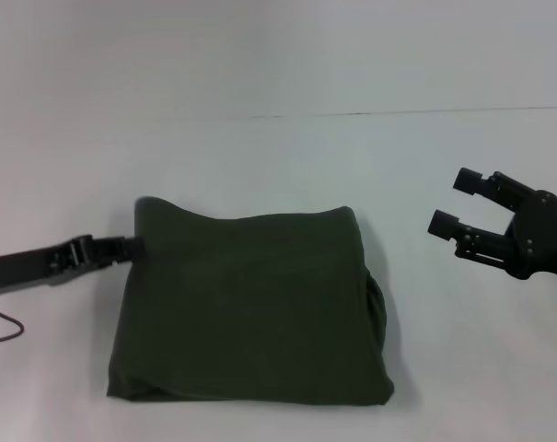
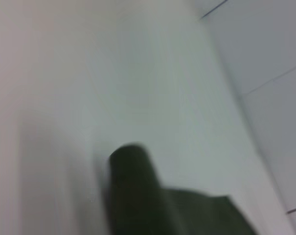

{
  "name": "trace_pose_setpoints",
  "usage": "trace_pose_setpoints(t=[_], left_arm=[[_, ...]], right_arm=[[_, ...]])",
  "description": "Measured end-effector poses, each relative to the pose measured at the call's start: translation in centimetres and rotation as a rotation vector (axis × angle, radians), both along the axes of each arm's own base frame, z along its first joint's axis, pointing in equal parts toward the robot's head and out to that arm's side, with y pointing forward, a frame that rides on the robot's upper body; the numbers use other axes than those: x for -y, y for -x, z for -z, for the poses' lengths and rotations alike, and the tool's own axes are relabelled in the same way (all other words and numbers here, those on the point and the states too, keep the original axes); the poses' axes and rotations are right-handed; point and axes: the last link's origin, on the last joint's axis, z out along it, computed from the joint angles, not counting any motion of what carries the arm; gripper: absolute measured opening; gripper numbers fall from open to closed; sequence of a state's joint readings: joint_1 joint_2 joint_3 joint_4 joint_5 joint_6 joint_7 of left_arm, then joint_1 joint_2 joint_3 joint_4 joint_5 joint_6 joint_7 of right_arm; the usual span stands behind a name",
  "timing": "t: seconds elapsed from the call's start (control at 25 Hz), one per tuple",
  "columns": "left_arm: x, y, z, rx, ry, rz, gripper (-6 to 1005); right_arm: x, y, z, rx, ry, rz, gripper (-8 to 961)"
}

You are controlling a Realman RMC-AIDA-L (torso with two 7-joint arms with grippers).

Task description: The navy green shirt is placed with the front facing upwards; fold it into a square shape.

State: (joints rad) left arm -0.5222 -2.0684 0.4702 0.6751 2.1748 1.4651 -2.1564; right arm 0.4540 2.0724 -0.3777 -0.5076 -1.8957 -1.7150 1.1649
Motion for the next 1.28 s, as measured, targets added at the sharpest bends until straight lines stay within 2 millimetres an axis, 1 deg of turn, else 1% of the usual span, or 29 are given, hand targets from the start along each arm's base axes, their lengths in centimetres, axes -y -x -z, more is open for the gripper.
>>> trace_pose_setpoints(t=[0.08,0.2,0.28,0.36,0.44,0.6,0.68,0.76,0.92,1.04,1.28], left_arm=[[0.4,-0.1,-0.8,0.009,-0.064,0.059,163],[0.9,0.1,-1.8,-0.038,-0.134,0.144,218],[1.4,0.0,-2.5,-0.092,-0.167,0.242,254],[2.4,-0.3,-3.0,-0.149,-0.200,0.372,291],[3.5,-0.4,-3.2,-0.200,-0.226,0.469,367],[5.7,0.2,-2.7,-0.264,-0.255,0.586,518],[6.9,0.6,-2.0,-0.283,-0.268,0.631,731],[7.6,1.0,-1.5,-0.283,-0.269,0.637,799],[8.8,1.7,-0.4,-0.278,-0.241,0.650,934],[9.8,2.1,0.3,-0.295,-0.239,0.687,934],[11.3,2.5,0.9,-0.329,-0.272,0.788,934]], right_arm=[[-0.1,-0.1,0.3,0.017,0.009,0.004,925],[-0.4,0.2,0.6,0.037,0.020,-0.002,925],[-0.6,0.5,0.8,0.047,0.022,-0.021,925],[-0.5,1.0,0.9,0.065,0.030,-0.066,925],[0.1,1.3,1.3,0.081,0.041,-0.120,925],[2.0,0.7,2.5,0.110,0.050,-0.179,925],[3.0,0.3,3.5,0.128,0.046,-0.201,925],[4.0,-0.3,4.5,0.138,0.039,-0.205,925],[5.3,-1.6,5.7,0.177,0.045,-0.170,925],[6.1,-2.4,6.3,0.214,0.064,-0.162,925],[6.9,-3.8,6.1,0.263,0.036,-0.127,925]])
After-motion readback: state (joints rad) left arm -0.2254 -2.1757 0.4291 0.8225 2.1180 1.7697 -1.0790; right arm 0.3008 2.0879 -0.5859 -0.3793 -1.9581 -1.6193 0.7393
